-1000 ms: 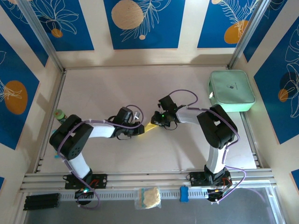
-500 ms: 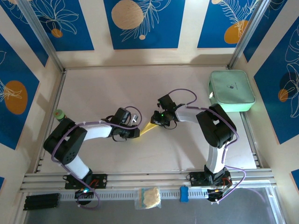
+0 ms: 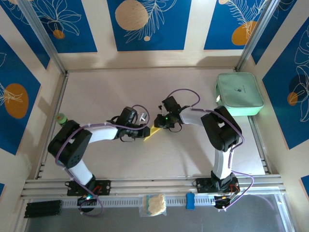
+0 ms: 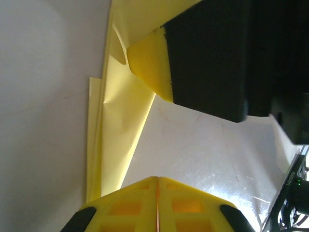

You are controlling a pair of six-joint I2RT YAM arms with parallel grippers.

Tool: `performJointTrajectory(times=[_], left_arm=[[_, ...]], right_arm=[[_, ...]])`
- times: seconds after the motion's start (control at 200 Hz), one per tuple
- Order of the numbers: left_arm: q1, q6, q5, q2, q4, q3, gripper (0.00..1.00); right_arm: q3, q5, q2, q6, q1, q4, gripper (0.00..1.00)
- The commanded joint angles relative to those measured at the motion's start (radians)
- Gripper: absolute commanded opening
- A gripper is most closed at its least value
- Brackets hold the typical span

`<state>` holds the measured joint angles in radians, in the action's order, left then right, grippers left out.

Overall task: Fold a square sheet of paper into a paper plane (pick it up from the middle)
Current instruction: Fold the wing for the fifth time at the center of the table.

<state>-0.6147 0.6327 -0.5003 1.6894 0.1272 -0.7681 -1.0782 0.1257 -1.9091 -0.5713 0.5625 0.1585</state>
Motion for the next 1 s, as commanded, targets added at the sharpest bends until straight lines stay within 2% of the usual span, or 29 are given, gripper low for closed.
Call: performJointTrajectory(times=[0.0,0.375,0.785,0.99], left_arm=[[-0.012,0.041,-0.059,0.046,0.074,-0.027,0.09],[-0.001,-0.066,-0.014,0.103,-0.042,-0.022,0.09],[0.048,-0.018,-0.062,0.085,0.079,0.149,0.08],[0.065,0.004,-0.082,-0.025,0.063,0.249,0.09]], right_arm=[[0.000,-0.003,-0.059,0.047,-0.002,0.079,0.18],[0.009,-0.001,-0.077,0.049,-0.012,0.095,0.18],[0.004,-0.007,-0.084,0.062,-0.024,0.129,0.18],[-0.005,-0.006,-0.086,0.076,-0.025,0.147,0.18]])
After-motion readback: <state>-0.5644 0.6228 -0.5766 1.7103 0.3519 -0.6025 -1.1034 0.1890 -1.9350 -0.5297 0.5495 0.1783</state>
